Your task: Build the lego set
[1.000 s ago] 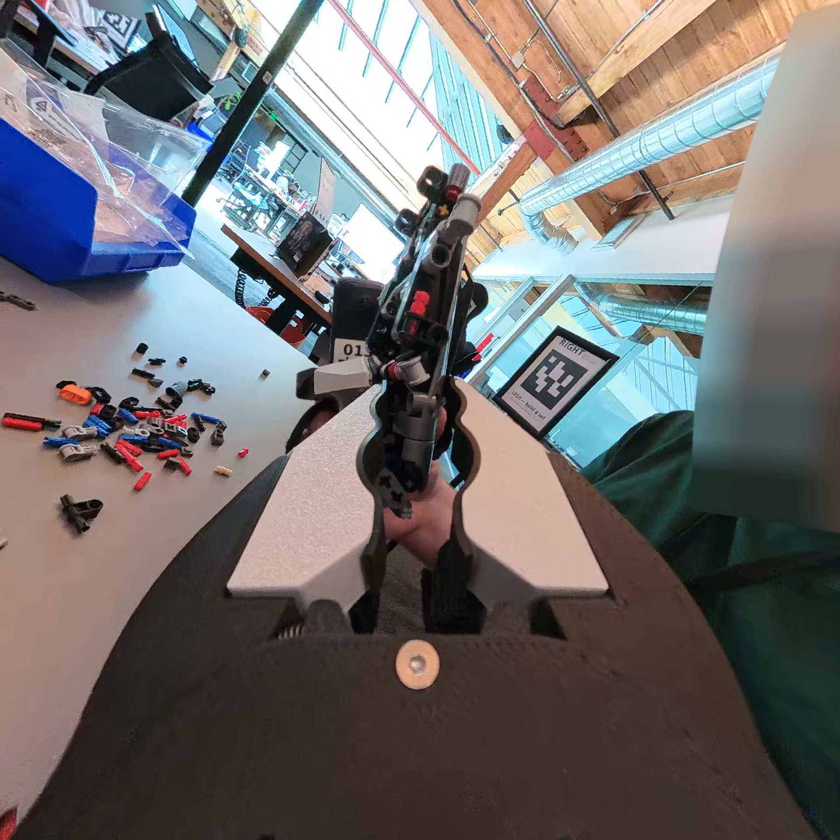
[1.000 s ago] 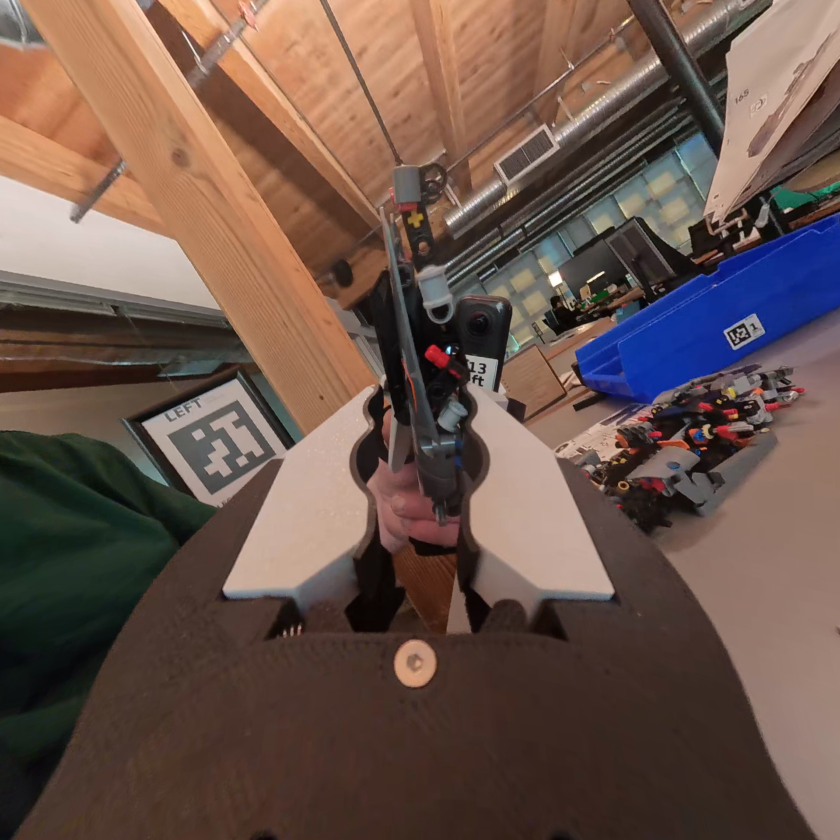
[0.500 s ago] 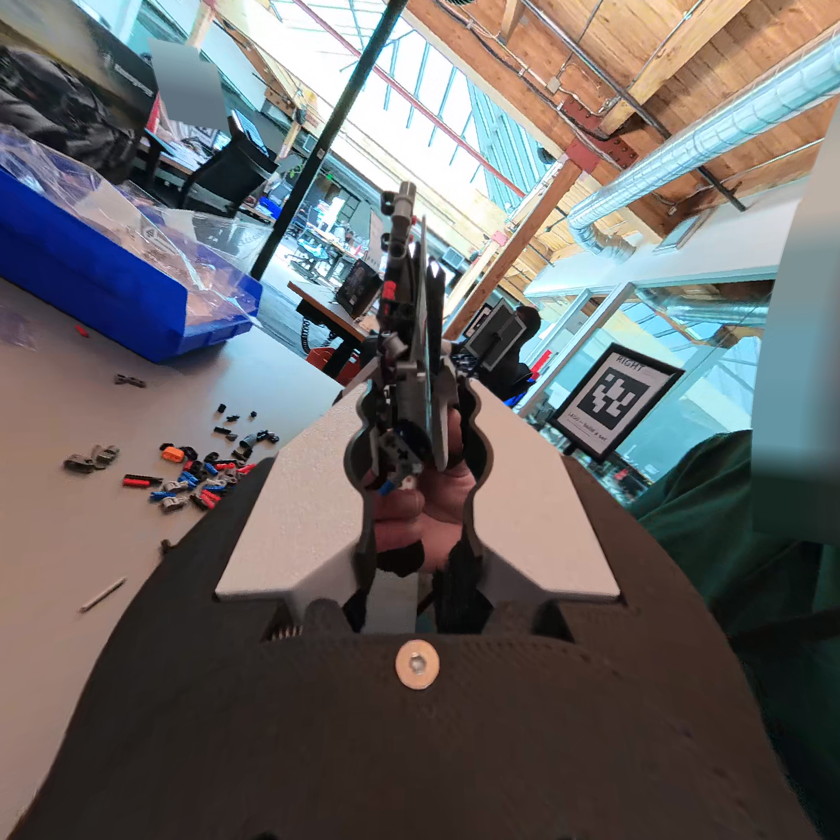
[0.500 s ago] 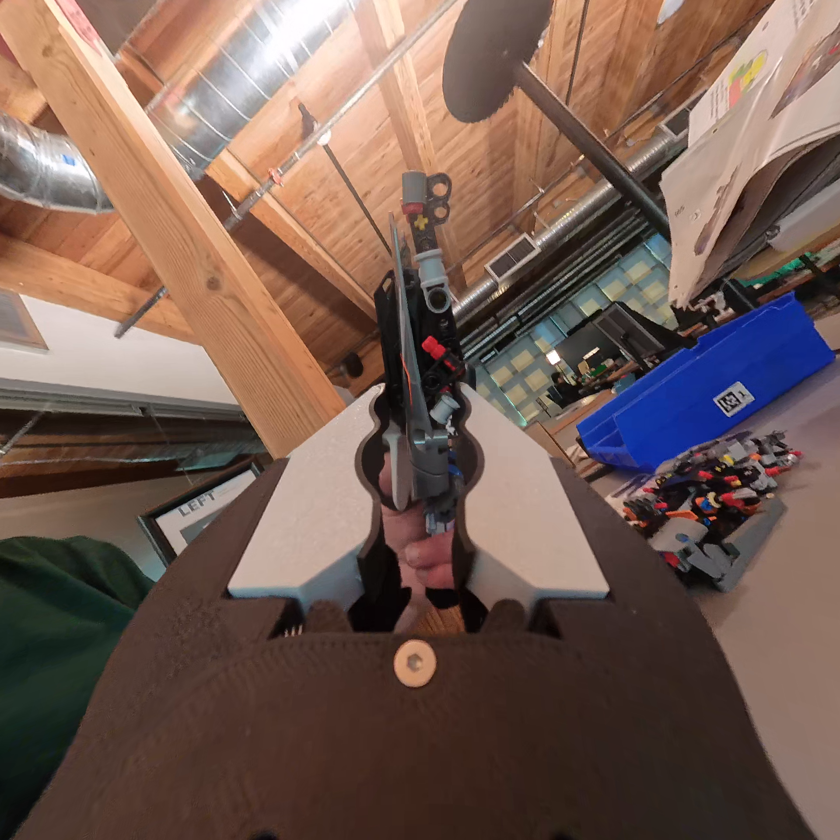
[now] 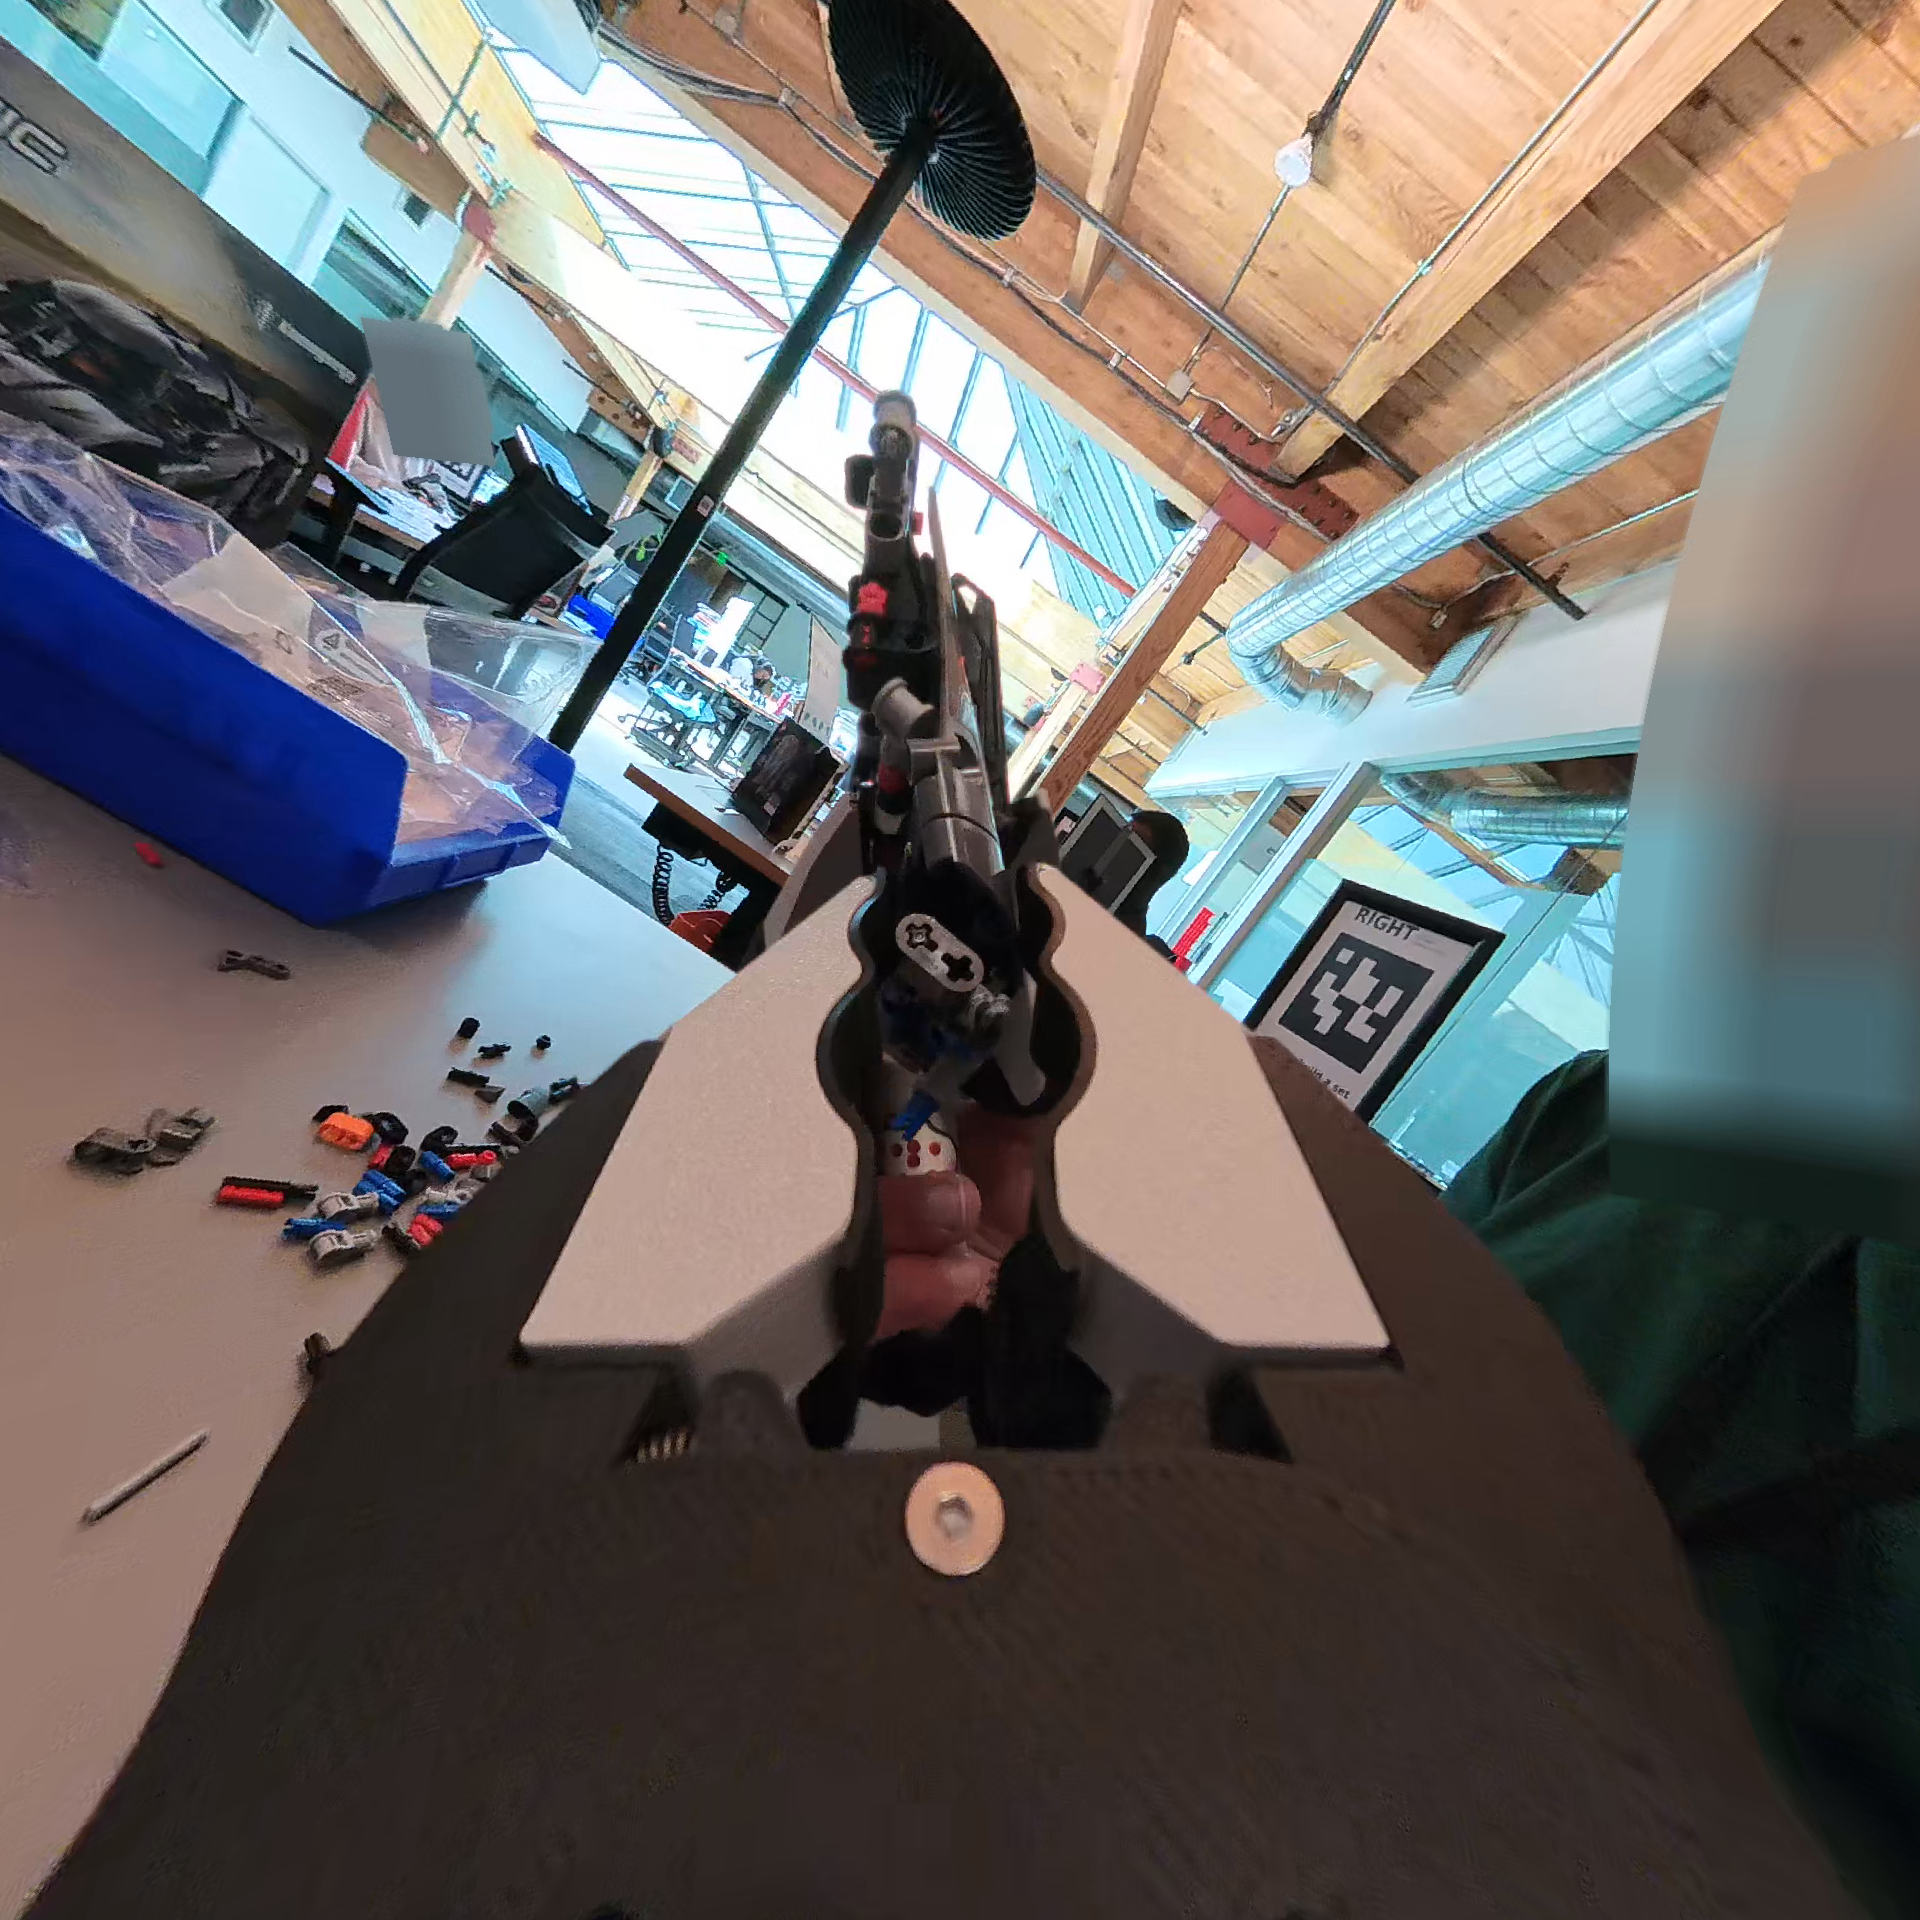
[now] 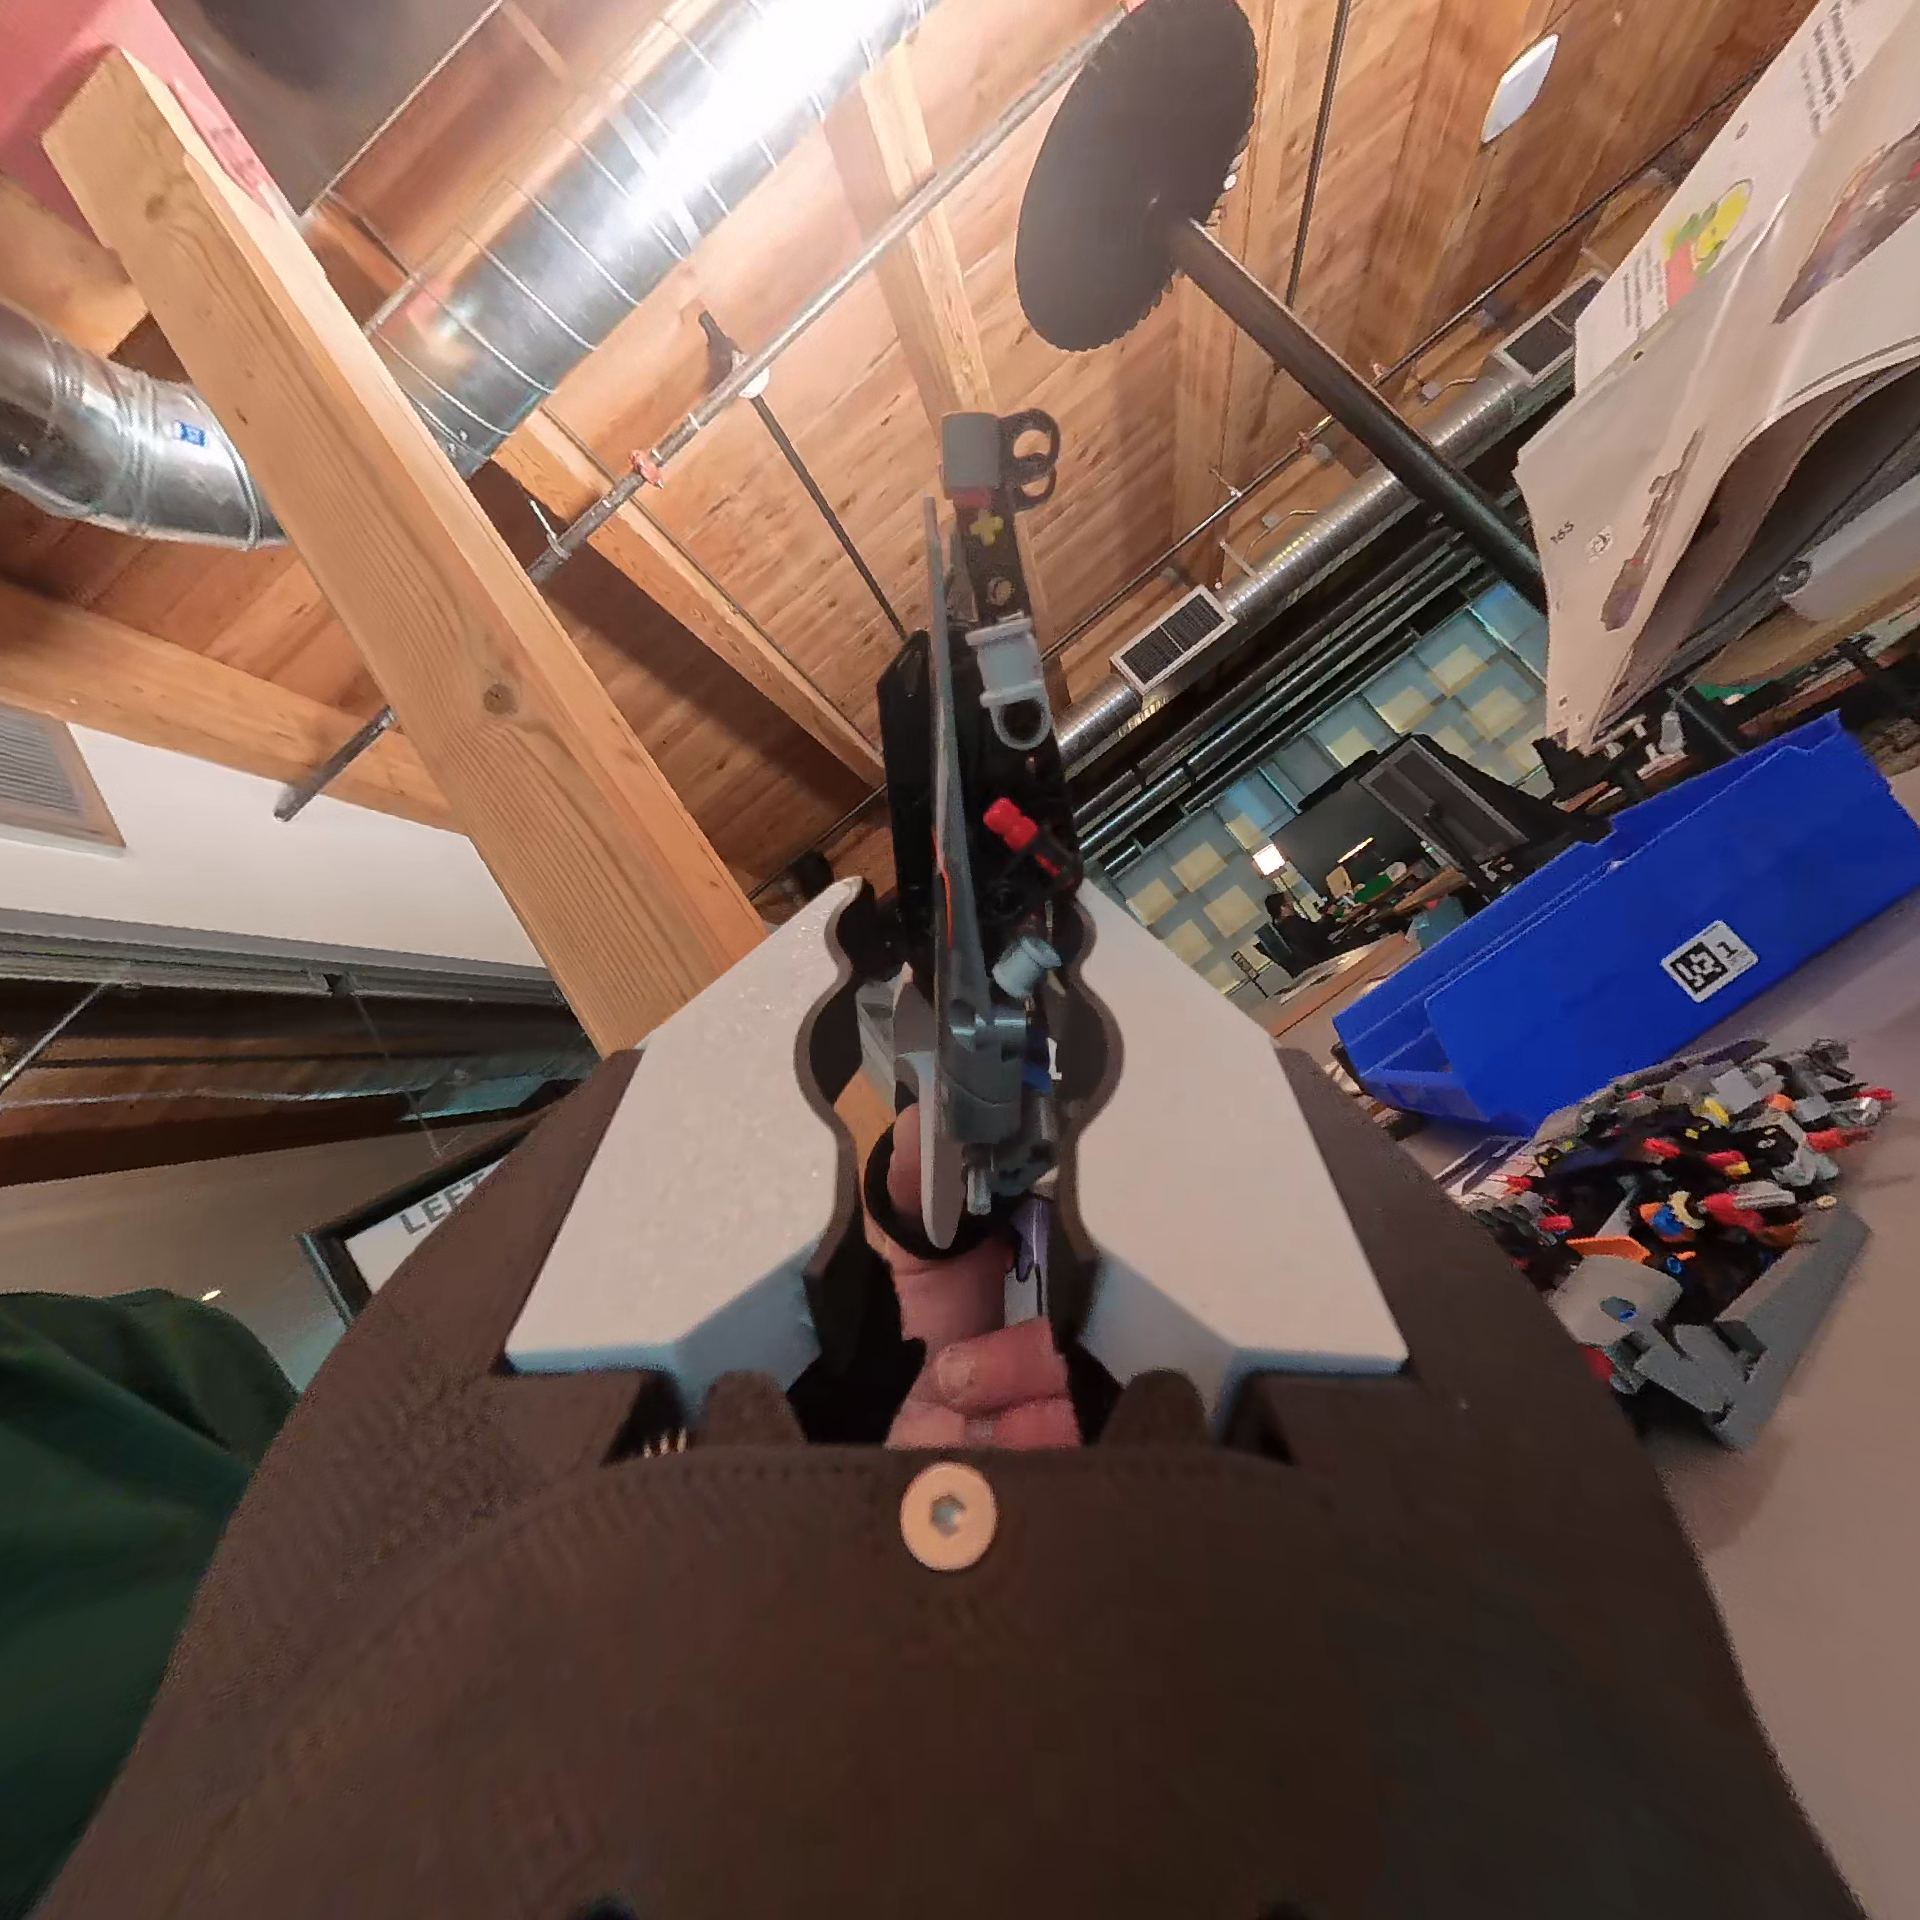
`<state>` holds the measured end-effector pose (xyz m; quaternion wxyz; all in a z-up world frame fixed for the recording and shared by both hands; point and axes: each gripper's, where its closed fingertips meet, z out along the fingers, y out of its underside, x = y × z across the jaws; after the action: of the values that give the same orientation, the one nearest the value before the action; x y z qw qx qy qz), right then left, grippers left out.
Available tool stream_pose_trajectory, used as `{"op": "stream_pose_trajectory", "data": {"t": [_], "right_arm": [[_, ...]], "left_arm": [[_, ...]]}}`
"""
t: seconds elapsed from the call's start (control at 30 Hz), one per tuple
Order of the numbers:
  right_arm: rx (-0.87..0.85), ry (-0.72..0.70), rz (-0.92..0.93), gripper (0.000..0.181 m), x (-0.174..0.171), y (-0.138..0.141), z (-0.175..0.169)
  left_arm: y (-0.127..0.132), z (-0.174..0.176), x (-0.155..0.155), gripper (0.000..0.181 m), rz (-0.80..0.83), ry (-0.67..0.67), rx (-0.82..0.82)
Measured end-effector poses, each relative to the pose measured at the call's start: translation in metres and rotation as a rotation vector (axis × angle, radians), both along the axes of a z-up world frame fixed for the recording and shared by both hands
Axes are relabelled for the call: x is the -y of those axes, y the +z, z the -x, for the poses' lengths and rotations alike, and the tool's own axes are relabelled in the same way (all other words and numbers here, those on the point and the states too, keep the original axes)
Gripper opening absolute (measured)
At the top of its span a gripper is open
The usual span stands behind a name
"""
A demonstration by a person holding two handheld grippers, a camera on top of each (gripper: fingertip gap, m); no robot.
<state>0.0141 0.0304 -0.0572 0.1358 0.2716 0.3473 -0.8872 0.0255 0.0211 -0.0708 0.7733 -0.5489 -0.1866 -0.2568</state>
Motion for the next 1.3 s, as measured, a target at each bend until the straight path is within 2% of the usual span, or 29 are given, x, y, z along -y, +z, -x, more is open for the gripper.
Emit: {"op": "stream_pose_trajectory", "data": {"t": [0.1,0.2,0.27,0.43,0.47,0.63,0.7,0.8,0.9,1.0,1.13,1.23,1.3], "right_arm": [[-0.01,0.012,-0.011,0.036,0.002,-0.002,-0.001],[-0.01,0.059,-0.003,0.054,0.003,-0.005,-0.002],[-0.012,0.066,-0.022,0.053,0.005,-0.008,-0.003],[0.066,0.146,-0.023,0.062,0.013,-0.023,0.004],[0.063,0.148,-0.011,0.06,0.013,-0.023,0.005],[0.008,0.148,-0.004,0.009,0.015,-0.024,0.0],[0.039,0.116,-0.026,0.007,0.016,-0.03,0.006],[0.078,0.079,-0.078,0.03,0.014,-0.039,0.014],[0.056,0.01,-0.248,0.052,0.012,-0.051,0.019],[-0.02,0.04,-0.441,0.07,0.017,-0.063,0.014],[-0.11,0.11,-0.702,0.061,0.039,-0.086,0.008],[-0.166,0.198,-0.738,0.034,0.058,-0.091,-0.002],[-0.157,0.217,-0.696,0.031,0.062,-0.091,-0.001]], "left_arm": [[0.001,0.0,0.002,0.021,0.027,-0.022,0.002],[-0.005,0.003,0.003,0.021,0.136,-0.017,-0.014],[-0.007,0.002,0.005,0.021,0.184,-0.044,-0.018],[0.001,-0.001,0.008,0.02,0.249,-0.035,-0.118],[0.0,-0.003,0.007,0.02,0.271,-0.039,-0.135],[-0.011,0.002,0.005,0.017,0.314,-0.06,-0.095],[-0.015,0.01,0.005,0.016,0.311,-0.037,-0.072],[-0.029,0.017,0.003,0.017,0.355,-0.059,-0.055],[-0.031,0.024,0.004,0.016,0.368,-0.05,-0.058],[-0.031,0.024,0.001,0.016,0.417,-0.092,-0.074],[-0.035,0.021,-0.007,0.016,0.509,-0.172,-0.094],[-0.039,0.021,-0.014,0.016,0.566,-0.2,-0.104],[-0.039,0.021,-0.016,0.016,0.592,-0.211,-0.112]]}}
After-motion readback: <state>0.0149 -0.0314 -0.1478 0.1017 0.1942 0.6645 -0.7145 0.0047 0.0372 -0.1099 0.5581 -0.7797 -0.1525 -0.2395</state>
